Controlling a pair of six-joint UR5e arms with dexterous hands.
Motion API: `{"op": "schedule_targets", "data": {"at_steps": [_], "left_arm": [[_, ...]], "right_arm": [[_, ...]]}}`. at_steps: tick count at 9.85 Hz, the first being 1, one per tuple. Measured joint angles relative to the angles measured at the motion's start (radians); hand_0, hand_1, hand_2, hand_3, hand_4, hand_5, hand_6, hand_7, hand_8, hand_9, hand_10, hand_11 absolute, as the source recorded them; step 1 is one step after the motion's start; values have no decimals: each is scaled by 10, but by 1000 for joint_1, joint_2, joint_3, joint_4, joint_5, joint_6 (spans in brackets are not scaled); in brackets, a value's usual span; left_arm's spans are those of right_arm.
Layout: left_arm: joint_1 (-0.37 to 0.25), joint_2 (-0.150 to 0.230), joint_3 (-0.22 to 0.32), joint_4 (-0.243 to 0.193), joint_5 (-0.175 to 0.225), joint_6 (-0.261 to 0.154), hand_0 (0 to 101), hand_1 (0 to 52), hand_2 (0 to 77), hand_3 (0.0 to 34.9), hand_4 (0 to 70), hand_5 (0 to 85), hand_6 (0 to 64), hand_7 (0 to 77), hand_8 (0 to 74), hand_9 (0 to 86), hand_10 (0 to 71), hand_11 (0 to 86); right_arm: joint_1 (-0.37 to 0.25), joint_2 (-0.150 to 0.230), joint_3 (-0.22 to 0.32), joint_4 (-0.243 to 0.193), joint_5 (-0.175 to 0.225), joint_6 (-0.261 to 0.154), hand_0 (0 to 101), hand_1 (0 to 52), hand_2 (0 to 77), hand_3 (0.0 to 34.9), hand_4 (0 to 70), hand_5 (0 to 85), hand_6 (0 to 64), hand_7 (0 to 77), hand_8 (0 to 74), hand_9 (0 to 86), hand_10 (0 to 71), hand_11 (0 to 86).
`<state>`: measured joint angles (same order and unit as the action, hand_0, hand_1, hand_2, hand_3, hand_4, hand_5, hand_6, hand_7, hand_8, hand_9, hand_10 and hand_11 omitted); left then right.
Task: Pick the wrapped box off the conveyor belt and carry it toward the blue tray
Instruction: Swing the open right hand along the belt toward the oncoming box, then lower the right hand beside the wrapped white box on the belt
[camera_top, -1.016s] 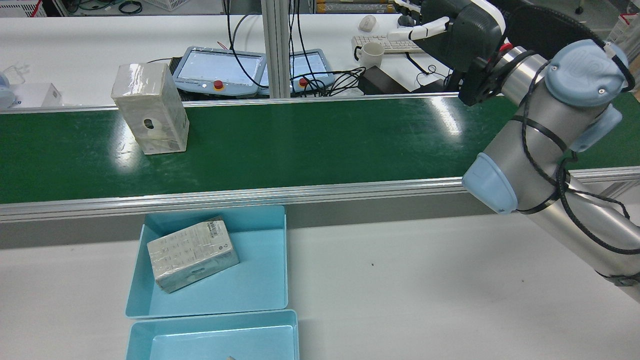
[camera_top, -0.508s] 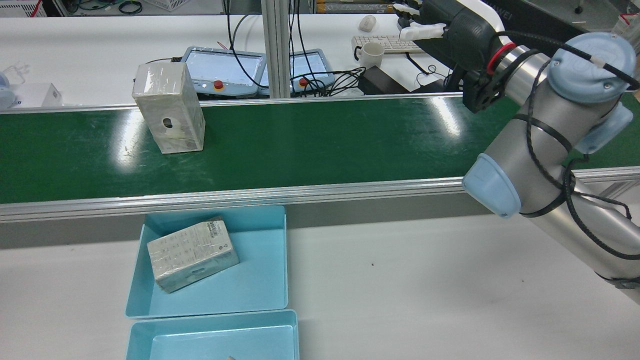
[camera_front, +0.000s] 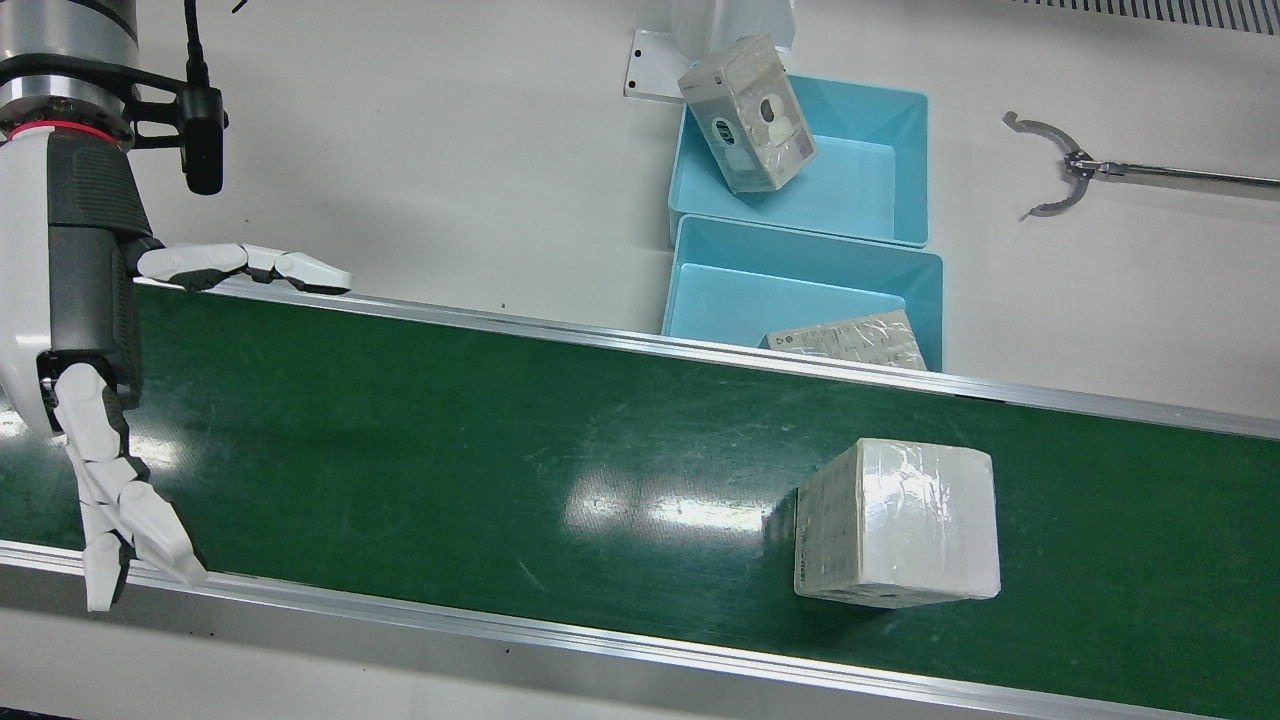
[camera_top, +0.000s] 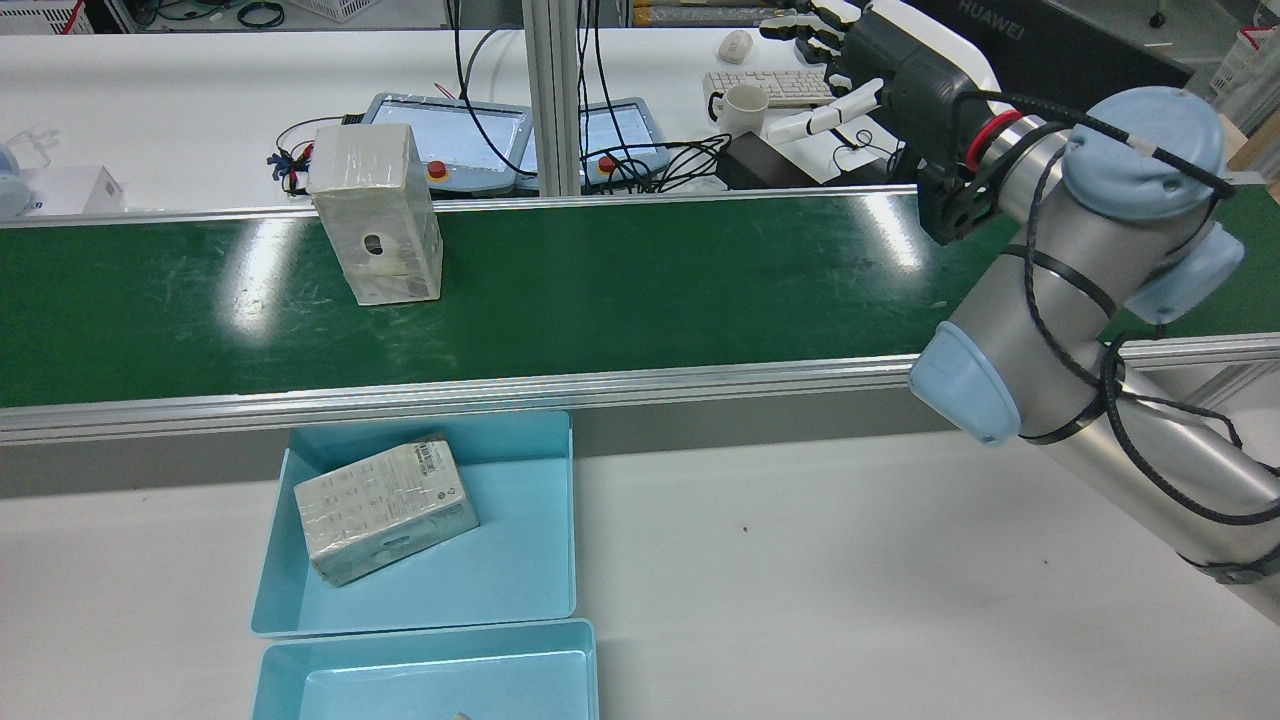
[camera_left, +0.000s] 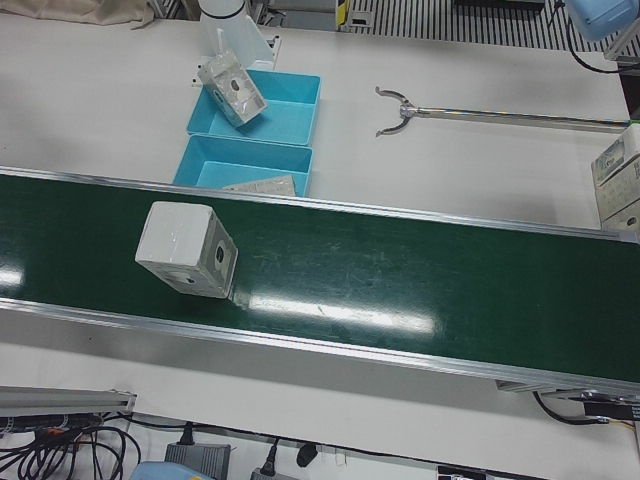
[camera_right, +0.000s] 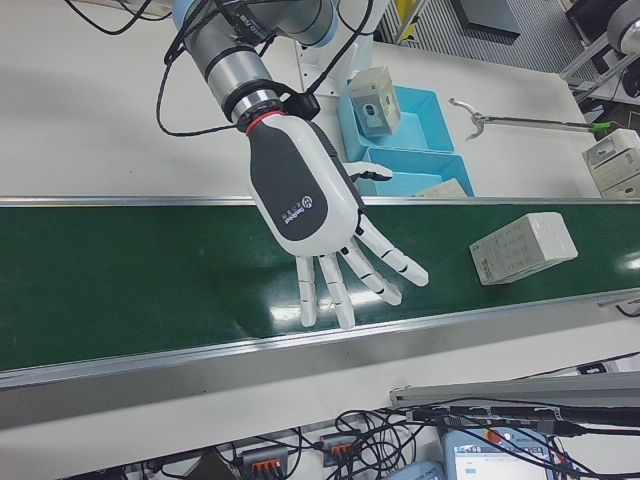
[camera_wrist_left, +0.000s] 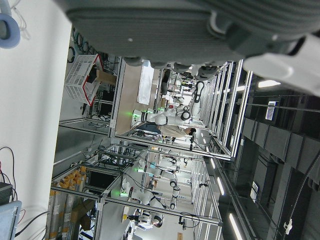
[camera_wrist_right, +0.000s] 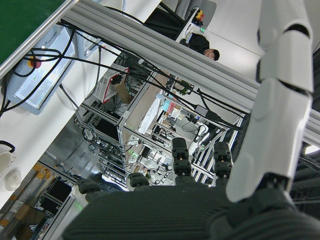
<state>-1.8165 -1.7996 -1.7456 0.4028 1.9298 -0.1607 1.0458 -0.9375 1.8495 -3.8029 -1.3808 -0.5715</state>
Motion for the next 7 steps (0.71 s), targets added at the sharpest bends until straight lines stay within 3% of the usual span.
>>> {"op": "schedule_targets", "data": {"at_steps": [4,5,7], "left_arm": [[0,0,0,0,0,0,0,0,5,0,0,5,0,5,5,5,0,0],[0,0,0,0,0,0,0,0,11,0,0,5,0,5,5,0,5,0],[0,0,0,0,0,0,0,0,11,0,0,5,0,5,5,0,5,0]], "right_arm": [[-35,-2,-3,1,6,-2,418,104,153,299,82,131,0,153,0,38,11,16],[-43,-2,-3,2,13,-2,401,60,131,300,54,125,0,142,0,38,11,38],[-51,-1,-4,6,21,-1,393,76,98,299,49,147,0,131,0,38,27,38]]}}
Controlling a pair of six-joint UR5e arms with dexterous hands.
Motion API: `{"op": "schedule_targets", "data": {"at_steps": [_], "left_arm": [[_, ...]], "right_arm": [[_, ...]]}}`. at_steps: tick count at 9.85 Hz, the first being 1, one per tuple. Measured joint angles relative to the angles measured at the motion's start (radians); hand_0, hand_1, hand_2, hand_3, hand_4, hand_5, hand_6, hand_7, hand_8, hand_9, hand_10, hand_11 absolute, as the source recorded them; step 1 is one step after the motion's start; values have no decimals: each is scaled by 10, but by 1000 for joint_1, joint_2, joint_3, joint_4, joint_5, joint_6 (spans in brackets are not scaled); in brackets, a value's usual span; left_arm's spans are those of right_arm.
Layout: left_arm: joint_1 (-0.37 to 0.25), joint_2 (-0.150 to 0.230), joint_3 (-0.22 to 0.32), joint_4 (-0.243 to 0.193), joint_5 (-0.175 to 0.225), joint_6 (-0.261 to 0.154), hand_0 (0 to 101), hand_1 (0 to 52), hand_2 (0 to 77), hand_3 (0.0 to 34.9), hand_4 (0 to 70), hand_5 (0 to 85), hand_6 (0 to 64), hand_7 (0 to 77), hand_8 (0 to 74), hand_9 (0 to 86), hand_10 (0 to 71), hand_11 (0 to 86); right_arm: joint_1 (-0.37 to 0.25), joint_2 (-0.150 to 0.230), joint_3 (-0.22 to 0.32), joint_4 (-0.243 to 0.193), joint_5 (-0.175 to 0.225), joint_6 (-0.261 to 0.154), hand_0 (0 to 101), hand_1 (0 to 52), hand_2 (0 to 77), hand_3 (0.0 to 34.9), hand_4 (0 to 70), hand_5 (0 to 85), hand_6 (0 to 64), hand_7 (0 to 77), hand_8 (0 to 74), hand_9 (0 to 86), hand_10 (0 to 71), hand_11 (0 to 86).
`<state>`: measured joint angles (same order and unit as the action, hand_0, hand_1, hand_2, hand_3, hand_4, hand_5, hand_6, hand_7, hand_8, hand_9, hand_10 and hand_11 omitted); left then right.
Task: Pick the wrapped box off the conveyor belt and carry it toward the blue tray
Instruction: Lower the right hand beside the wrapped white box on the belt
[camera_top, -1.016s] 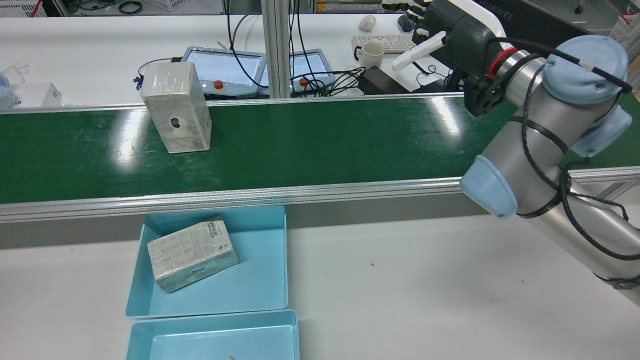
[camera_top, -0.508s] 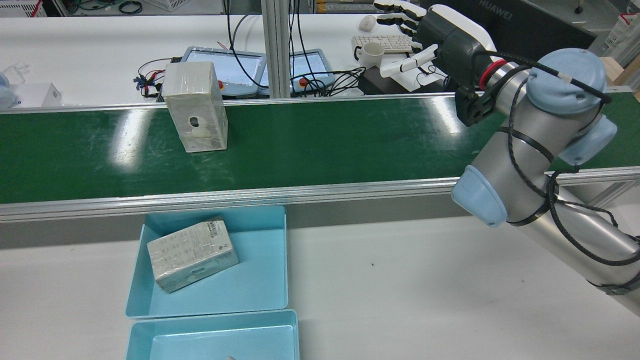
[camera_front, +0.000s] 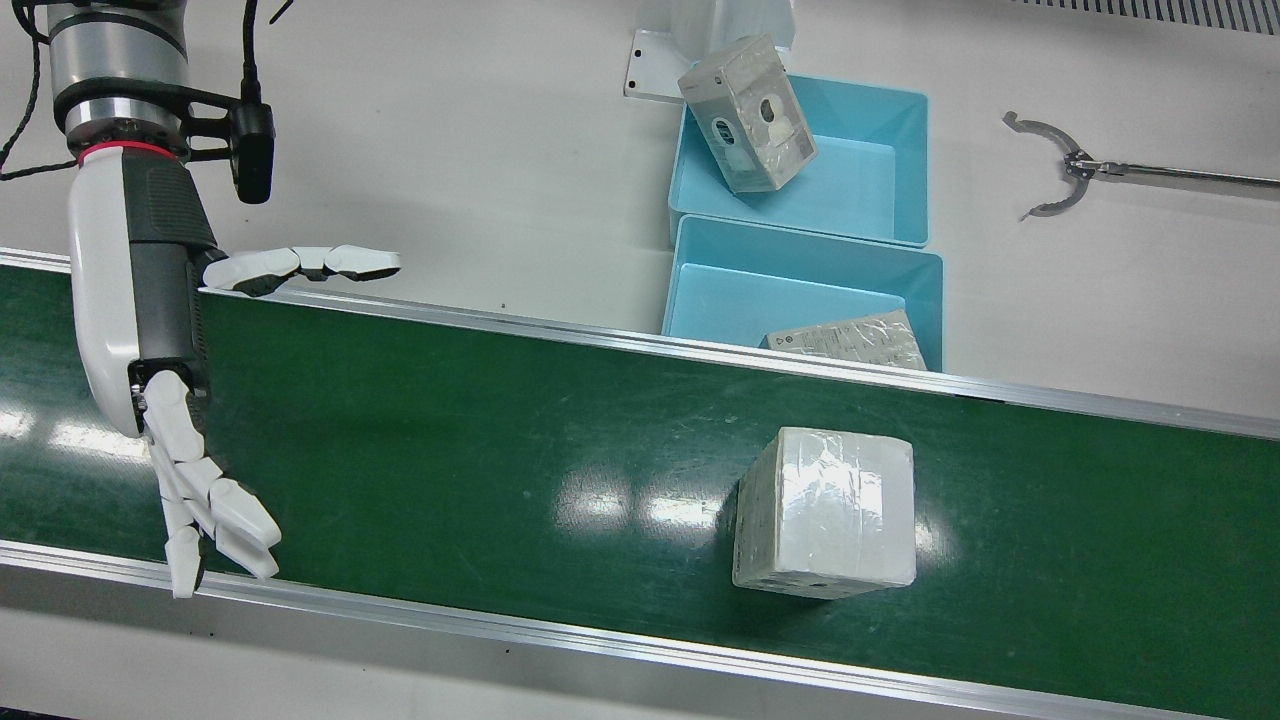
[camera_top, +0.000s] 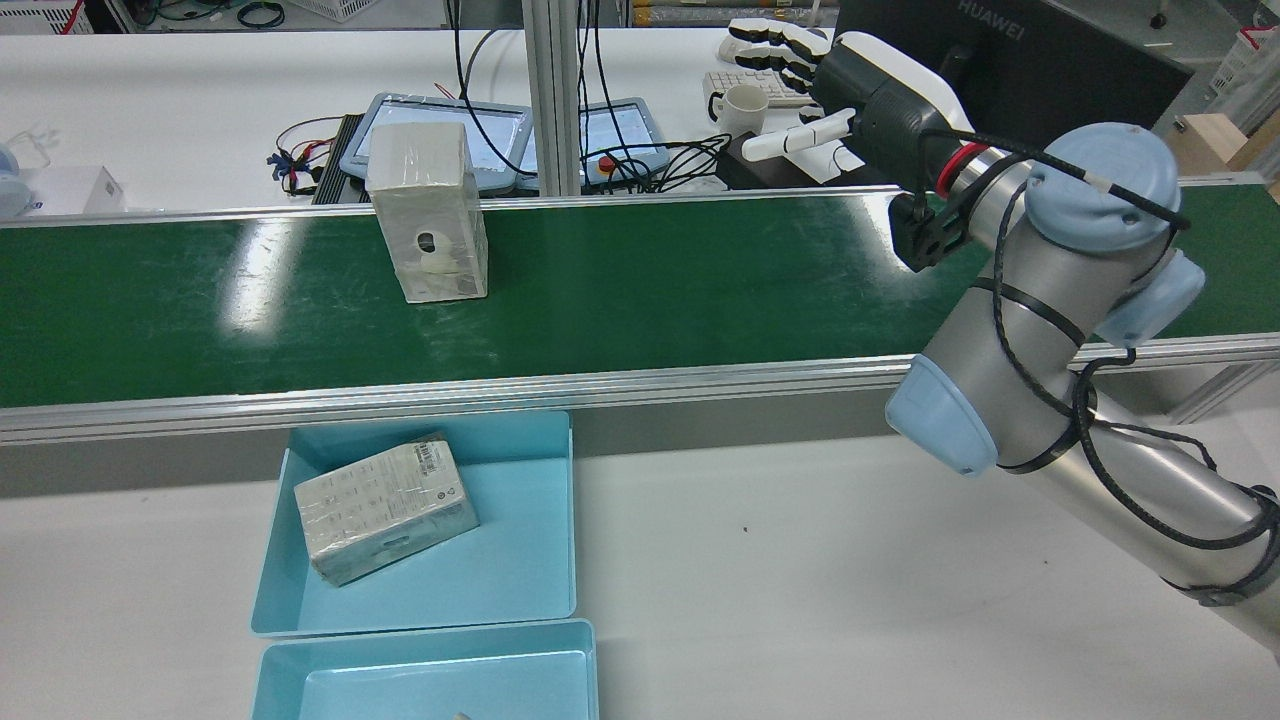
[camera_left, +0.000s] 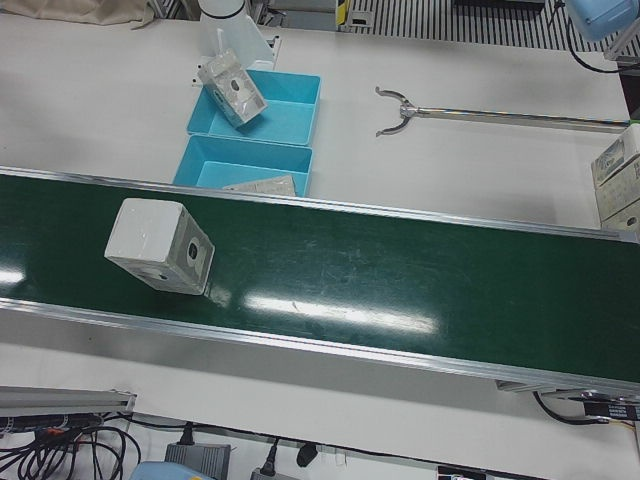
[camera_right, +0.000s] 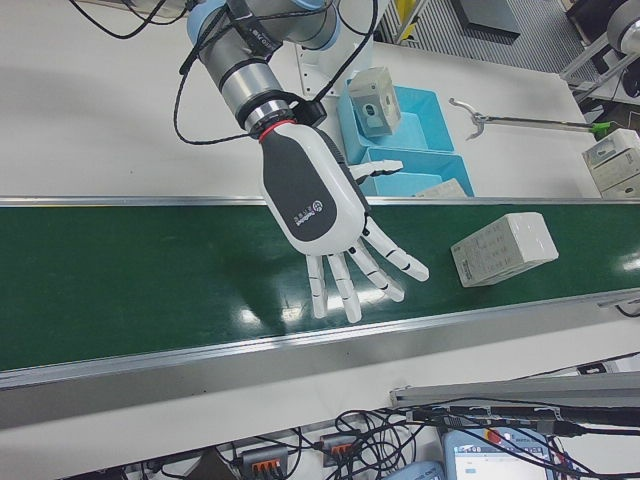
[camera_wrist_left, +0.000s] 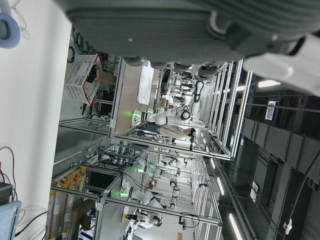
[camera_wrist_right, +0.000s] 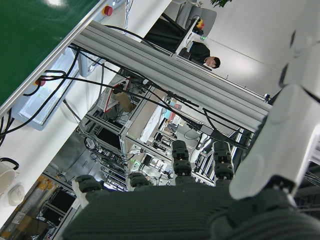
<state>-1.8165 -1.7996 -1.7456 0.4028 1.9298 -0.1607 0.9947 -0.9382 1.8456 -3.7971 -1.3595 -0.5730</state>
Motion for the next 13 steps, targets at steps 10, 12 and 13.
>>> {"op": "schedule_targets", "data": {"at_steps": [10,12,13], "left_arm": [[0,0,0,0,0,0,0,0,11,0,0,5,0,5,5,5,0,0],[0,0,0,0,0,0,0,0,11,0,0,5,0,5,5,5,5,0],[0,0,0,0,0,0,0,0,5,0,0,5,0,5,5,0,0,0]], "right_arm": [[-85,12,-129,153,87,27,387,76,114,300,104,196,0,164,0,44,27,38],[-93,13,-140,166,141,72,386,76,125,299,109,196,0,158,0,44,22,38],[-100,13,-145,173,156,82,386,71,125,299,109,196,0,158,0,44,22,33]]}}
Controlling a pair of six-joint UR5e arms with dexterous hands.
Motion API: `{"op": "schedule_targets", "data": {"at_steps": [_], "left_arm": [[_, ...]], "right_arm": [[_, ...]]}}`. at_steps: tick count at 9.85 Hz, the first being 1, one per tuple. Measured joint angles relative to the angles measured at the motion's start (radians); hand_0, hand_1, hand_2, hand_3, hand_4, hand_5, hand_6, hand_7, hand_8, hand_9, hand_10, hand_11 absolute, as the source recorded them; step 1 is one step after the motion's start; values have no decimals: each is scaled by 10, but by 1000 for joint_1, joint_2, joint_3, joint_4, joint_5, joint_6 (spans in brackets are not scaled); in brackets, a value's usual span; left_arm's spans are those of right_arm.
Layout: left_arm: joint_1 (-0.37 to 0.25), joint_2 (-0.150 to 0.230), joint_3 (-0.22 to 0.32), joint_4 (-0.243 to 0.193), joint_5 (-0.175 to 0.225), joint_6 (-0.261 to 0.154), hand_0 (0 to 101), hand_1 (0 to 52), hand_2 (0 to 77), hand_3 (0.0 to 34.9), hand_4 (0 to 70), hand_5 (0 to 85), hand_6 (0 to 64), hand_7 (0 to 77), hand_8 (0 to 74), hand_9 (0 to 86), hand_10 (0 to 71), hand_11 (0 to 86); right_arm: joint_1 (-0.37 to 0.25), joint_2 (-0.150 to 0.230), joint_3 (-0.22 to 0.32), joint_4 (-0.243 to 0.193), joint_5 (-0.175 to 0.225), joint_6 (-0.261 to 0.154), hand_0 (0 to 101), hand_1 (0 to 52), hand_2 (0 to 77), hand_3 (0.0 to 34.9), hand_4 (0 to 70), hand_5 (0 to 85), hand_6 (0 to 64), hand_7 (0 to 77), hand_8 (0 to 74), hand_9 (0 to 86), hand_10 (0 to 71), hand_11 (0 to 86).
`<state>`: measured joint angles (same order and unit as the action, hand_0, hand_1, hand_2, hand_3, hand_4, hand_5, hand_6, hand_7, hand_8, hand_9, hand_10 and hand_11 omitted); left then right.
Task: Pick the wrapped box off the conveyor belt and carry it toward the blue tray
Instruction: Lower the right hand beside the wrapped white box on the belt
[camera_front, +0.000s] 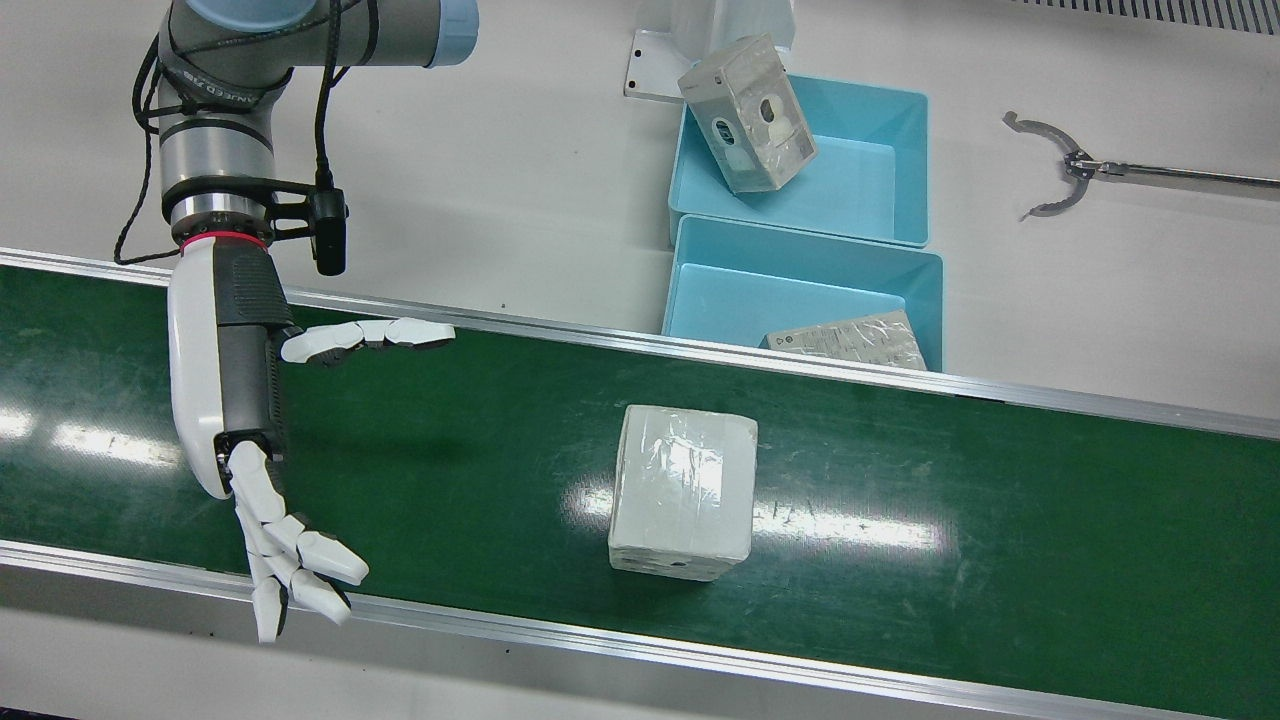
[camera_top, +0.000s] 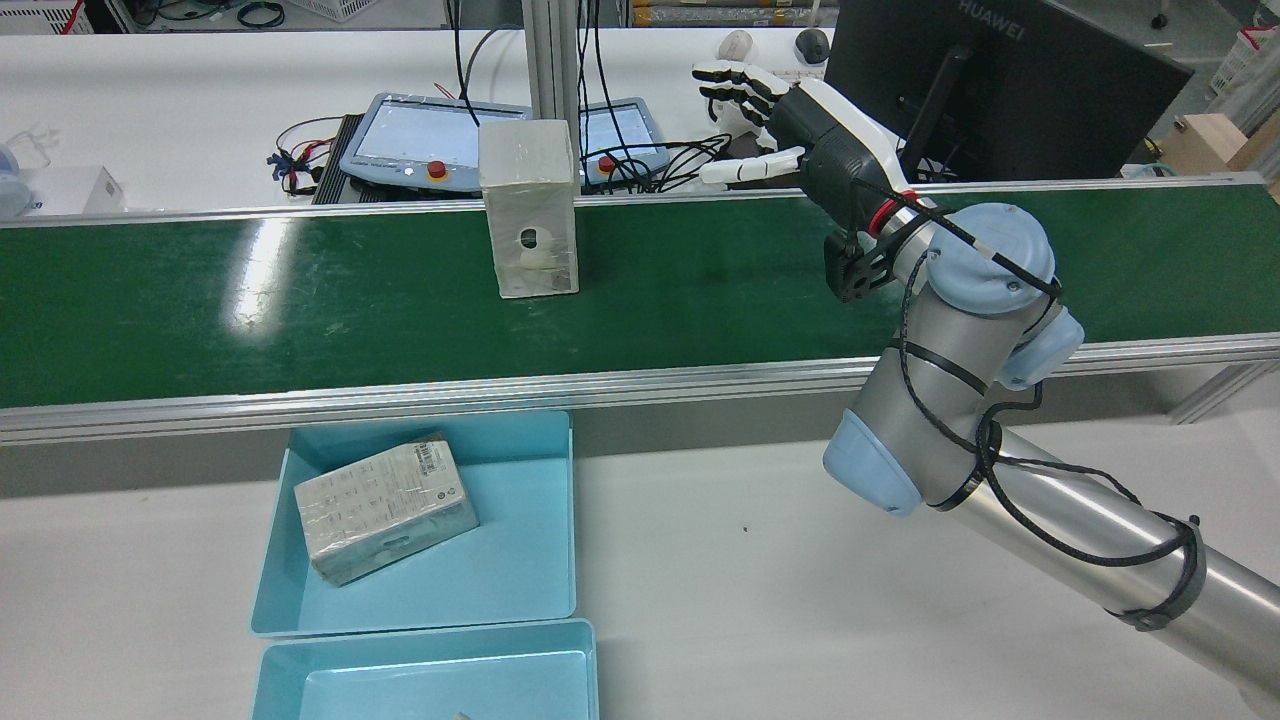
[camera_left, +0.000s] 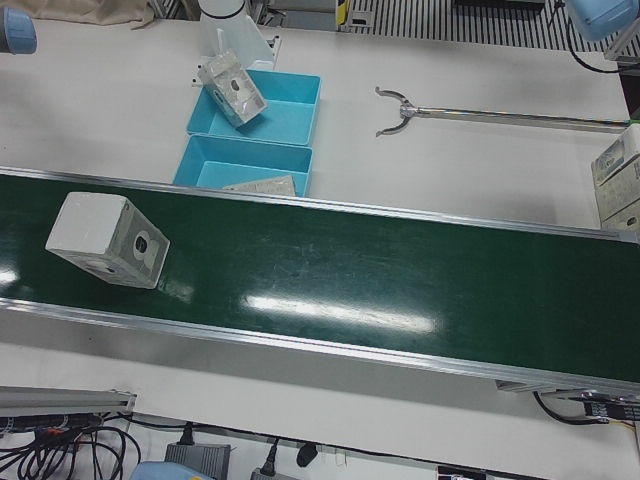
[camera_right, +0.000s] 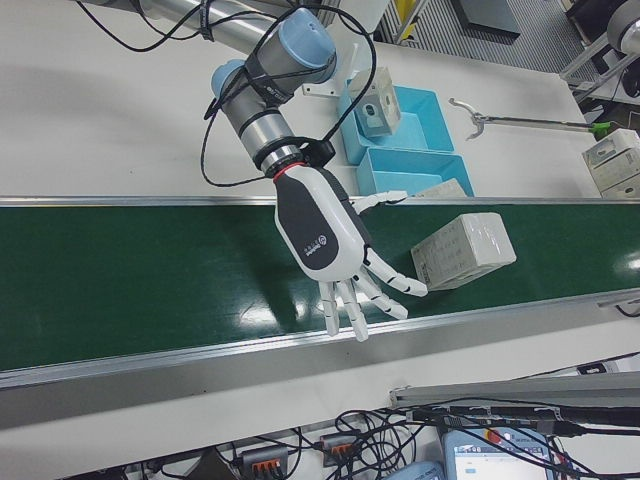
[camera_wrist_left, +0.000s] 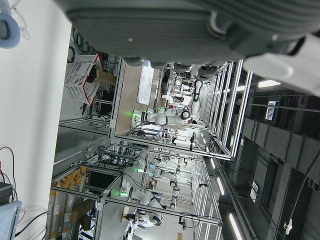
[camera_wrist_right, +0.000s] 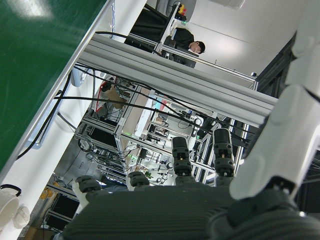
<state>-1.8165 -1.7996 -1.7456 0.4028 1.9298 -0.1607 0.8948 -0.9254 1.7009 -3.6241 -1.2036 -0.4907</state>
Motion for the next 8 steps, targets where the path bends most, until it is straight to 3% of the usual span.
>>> {"op": "schedule_targets", "data": {"at_steps": [8], "left_arm": [[0,0,0,0,0,0,0,0,5,0,0,5,0,5,0,5,0,0]], "right_arm": [[-27,0,-30,15,13,23,386,76,125,299,131,207,0,158,0,44,22,33]]}}
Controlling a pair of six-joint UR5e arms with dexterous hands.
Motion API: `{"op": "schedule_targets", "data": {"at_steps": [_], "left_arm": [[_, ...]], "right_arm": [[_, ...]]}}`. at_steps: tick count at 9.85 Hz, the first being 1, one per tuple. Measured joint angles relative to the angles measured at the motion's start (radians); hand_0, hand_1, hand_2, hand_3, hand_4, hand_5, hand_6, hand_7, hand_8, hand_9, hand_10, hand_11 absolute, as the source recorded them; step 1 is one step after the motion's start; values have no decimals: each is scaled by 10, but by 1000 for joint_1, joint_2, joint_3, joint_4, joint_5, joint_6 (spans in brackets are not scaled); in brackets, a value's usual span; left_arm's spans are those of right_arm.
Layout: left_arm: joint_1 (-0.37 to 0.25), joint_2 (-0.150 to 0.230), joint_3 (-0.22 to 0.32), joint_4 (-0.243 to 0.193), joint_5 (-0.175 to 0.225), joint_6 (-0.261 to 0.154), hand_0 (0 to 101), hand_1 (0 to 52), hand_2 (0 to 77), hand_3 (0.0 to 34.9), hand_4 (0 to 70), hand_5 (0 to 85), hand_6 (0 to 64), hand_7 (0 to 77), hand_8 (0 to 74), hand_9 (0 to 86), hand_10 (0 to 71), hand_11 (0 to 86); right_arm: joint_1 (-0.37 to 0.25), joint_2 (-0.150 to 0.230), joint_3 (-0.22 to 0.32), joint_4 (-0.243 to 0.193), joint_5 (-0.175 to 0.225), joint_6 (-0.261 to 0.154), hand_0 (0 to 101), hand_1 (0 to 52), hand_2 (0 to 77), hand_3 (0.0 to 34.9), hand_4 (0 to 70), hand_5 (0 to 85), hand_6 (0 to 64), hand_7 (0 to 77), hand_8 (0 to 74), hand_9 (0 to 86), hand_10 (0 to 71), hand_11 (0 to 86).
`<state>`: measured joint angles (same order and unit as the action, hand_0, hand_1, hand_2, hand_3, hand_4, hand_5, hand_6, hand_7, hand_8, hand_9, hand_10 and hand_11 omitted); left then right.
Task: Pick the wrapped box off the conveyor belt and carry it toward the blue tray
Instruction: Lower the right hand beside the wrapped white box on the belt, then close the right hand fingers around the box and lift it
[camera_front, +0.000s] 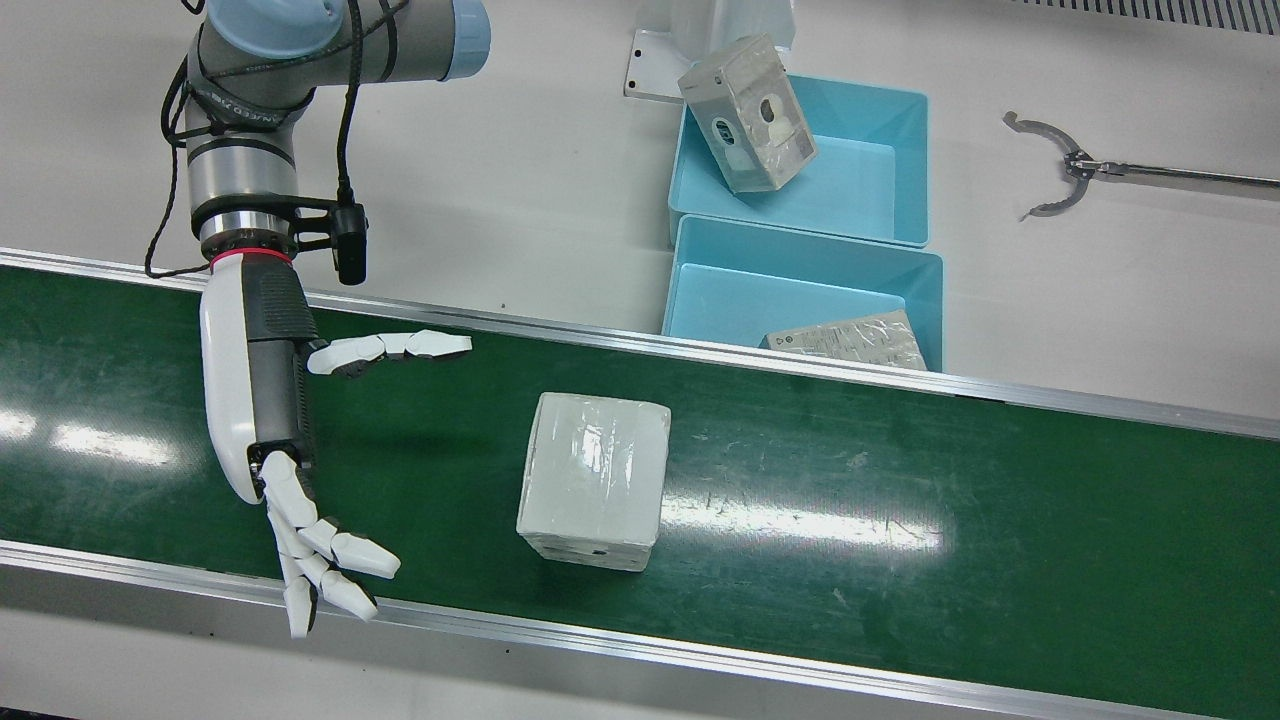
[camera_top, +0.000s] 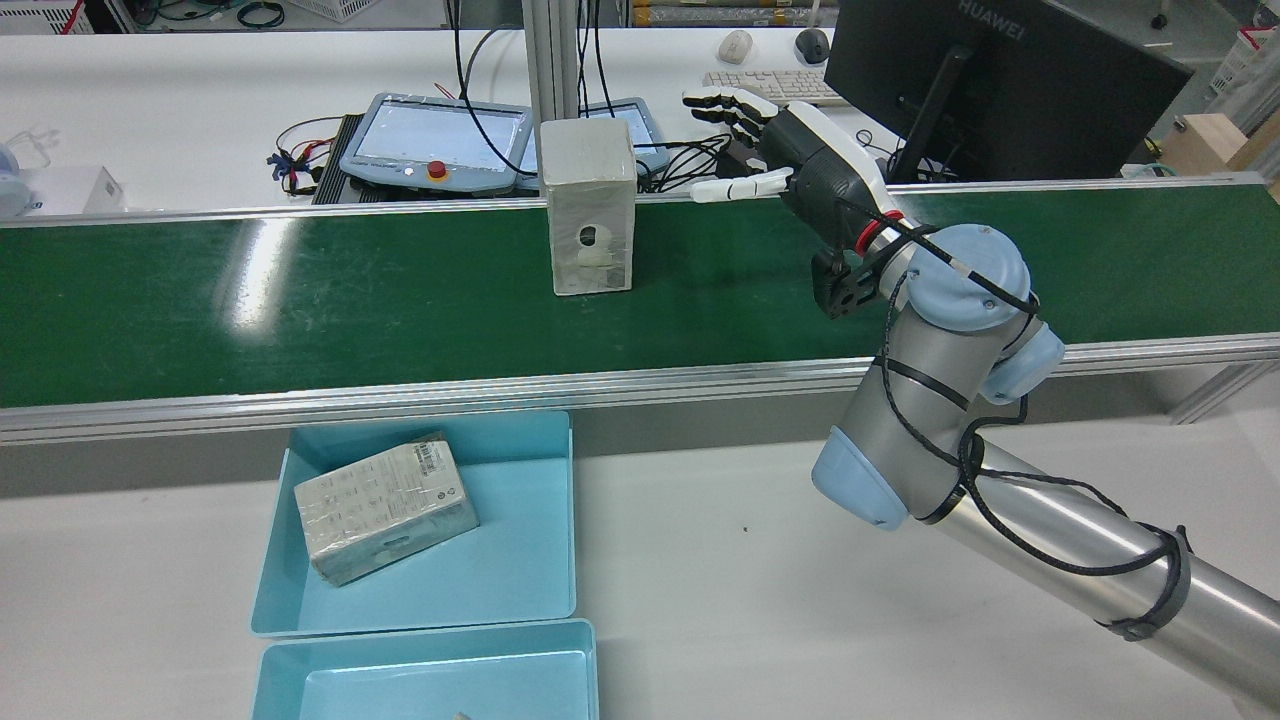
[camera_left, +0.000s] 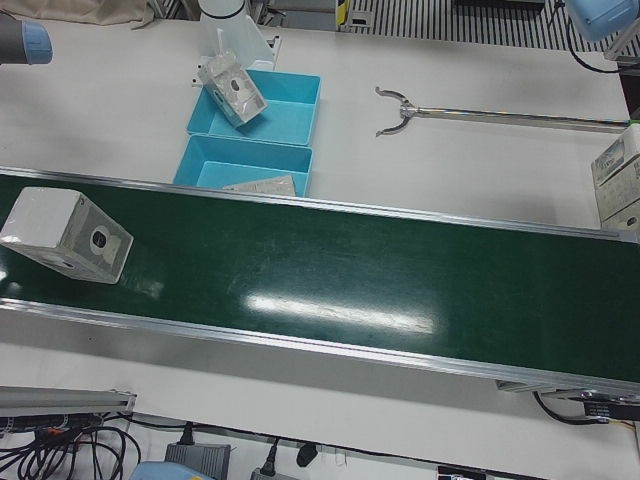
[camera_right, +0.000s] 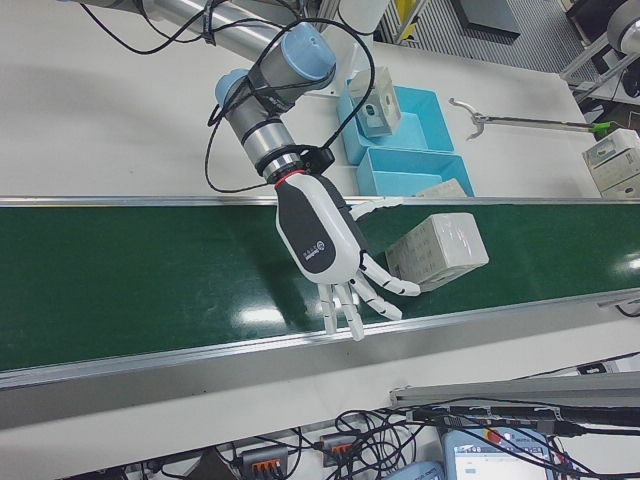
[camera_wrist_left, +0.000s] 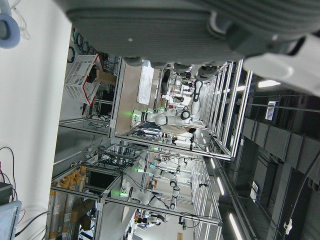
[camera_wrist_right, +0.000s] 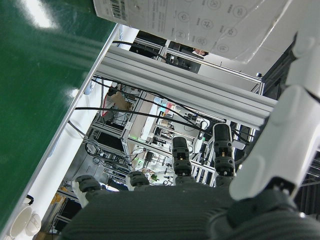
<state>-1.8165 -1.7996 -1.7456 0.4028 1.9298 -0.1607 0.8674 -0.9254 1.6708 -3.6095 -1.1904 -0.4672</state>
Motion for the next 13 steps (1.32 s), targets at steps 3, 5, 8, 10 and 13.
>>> {"op": "schedule_targets", "data": {"at_steps": [3,5,8,10,13], "left_arm": [[0,0,0,0,0,0,0,0,11,0,0,5,0,5,5,5,0,0],[0,0,0,0,0,0,0,0,11,0,0,5,0,5,5,0,0,0],[0,0,0,0,0,0,0,0,11,0,0,5,0,5,5,5,0,0],[0,0,0,0,0,0,0,0,11,0,0,5,0,5,5,0,0,0],[0,0,0,0,0,0,0,0,11,0,0,5,0,5,5,0,0,0]], "right_arm": [[-8,0,0,0,0,1,386,71,136,299,131,218,0,158,0,44,22,33],[-20,0,0,0,1,1,386,71,136,299,131,218,0,158,0,44,22,38],[-29,-1,0,1,1,2,387,71,136,300,142,218,0,169,0,44,22,33],[-29,-1,-1,1,7,4,387,71,136,300,142,235,0,169,0,44,22,33],[-31,-1,-8,1,18,11,387,71,142,300,142,224,0,169,0,44,22,38]]}}
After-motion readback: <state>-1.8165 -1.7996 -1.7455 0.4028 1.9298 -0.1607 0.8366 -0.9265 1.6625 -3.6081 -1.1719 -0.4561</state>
